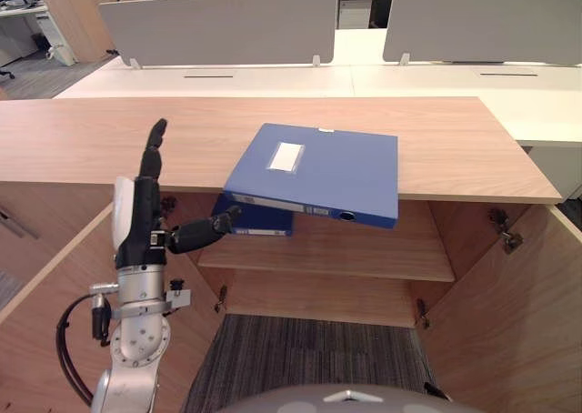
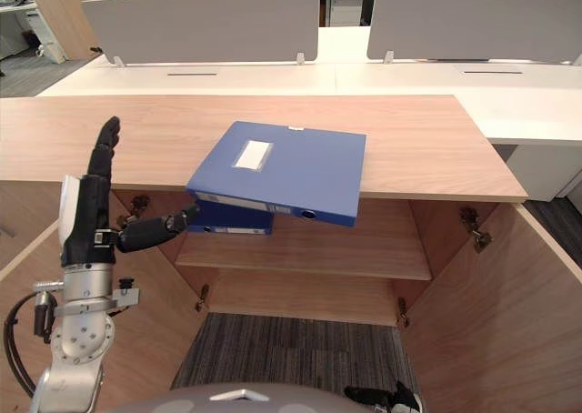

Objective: Walk over to the cabinet, pick up the folder, carry it to the office cabinet, place the folder inside the office cabinet, then close the office cabinet door

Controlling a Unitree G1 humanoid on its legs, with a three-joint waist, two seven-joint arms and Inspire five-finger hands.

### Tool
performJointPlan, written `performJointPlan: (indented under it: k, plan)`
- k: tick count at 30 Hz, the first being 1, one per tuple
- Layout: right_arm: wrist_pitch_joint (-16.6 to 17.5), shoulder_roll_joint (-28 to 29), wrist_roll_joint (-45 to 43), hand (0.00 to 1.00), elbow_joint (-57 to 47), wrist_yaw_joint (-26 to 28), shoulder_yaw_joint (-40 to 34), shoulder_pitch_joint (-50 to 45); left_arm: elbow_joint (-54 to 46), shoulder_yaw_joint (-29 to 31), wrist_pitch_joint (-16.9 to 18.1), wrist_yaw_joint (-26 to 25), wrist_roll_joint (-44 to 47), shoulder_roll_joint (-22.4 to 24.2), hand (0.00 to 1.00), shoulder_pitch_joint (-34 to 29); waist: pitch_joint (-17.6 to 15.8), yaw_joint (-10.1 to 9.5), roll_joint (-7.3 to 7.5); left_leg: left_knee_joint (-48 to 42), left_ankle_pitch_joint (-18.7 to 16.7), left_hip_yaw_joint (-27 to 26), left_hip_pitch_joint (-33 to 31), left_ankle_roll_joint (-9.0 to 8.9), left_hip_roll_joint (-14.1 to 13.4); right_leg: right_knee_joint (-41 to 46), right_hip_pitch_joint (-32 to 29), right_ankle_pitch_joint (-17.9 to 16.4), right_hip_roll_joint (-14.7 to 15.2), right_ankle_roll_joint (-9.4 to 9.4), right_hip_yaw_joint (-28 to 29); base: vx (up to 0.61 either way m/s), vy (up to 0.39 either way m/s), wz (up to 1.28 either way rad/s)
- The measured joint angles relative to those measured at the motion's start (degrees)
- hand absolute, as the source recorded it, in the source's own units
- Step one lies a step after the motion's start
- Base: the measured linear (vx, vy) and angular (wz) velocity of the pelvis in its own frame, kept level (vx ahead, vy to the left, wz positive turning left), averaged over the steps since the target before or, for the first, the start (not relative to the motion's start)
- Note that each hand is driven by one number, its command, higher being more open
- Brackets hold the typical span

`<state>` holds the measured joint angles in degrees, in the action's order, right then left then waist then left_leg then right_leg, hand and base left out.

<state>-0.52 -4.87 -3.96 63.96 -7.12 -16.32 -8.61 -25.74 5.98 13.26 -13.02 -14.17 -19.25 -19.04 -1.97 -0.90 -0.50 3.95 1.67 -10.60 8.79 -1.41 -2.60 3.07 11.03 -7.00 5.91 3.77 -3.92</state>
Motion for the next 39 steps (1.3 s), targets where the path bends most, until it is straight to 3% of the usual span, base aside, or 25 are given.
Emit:
performJointPlan:
  k: [7, 18, 30, 39]
  plan:
    - [0.0, 0.0, 0.0, 1.0, 0.6, 0.6, 0.2, 0.1, -1.8, -6.5, 1.8, 2.4, -0.6, -4.2, 1.0, 2.7, 0.3, 1.03, 0.34, 0.3, -0.1, -1.2, 0.7, 0.06, 0.0, 0.0, 0.0, 0.0, 0.0, 0.01, 1.3, -0.01, 0.0, -0.09]
    - [0.0, -0.3, 0.0, 1.0, 1.4, 0.6, 0.2, 0.0, -1.8, -18.7, 2.8, 4.1, -10.0, -8.6, 1.0, 8.9, 0.4, 1.72, 0.17, 0.9, -0.2, -2.9, 2.0, 0.11, 0.0, 0.0, -0.2, 0.0, -0.1, 0.07, 3.2, -0.01, -0.009, -0.09]
    - [0.0, -0.4, -0.2, 1.0, 1.9, 0.3, 0.2, 0.0, 3.0, -23.7, 3.7, 3.1, -22.7, -12.3, 1.0, 13.5, 0.7, 3.17, 0.03, 1.1, -0.3, -3.1, 2.1, 0.18, 0.2, -0.2, -0.5, 0.1, 0.0, 0.13, 3.8, -0.02, -0.018, -0.03]
    - [0.0, -0.7, -0.6, 1.0, 1.8, 0.1, 1.8, 0.0, 10.2, -23.6, 0.6, 1.5, -29.6, -12.3, 1.0, 13.4, 0.4, 3.17, 0.49, 1.1, -0.3, -2.5, 2.1, 0.2, 0.4, -0.6, -0.5, 0.2, 0.2, 0.22, 3.6, -0.02, -0.01, 0.0]
